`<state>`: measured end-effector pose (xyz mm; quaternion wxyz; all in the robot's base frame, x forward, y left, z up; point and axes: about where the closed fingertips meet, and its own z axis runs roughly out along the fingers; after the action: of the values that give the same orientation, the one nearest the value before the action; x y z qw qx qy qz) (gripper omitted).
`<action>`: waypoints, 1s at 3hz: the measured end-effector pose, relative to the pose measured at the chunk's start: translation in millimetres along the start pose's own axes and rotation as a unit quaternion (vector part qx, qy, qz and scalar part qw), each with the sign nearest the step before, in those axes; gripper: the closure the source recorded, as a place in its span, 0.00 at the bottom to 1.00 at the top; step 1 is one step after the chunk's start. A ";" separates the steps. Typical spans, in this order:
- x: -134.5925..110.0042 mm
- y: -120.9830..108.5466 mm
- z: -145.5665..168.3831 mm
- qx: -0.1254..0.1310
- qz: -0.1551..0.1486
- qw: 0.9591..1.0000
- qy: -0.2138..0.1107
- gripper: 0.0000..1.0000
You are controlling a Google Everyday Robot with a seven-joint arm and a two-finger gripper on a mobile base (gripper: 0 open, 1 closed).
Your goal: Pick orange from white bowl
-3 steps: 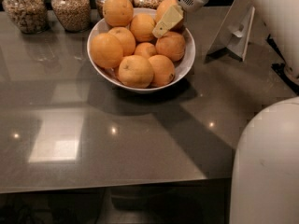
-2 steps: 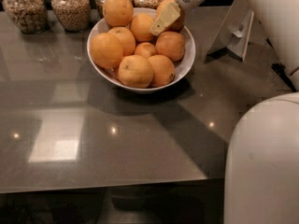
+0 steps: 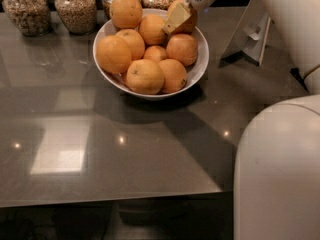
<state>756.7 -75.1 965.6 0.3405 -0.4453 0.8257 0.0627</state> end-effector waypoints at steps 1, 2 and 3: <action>1.6 -0.4 -2.7 -0.001 0.001 1.000 0.007 0.76; 3.6 1.3 -5.5 -0.004 -0.005 1.000 0.015 0.98; -3.1 7.7 -14.5 -0.008 -0.024 1.000 0.008 1.00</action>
Offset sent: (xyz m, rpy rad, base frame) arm -0.0166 -0.0131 0.0076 -0.0626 0.0268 0.0221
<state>744.5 -74.2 977.1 0.3318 -0.4680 0.8170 0.0579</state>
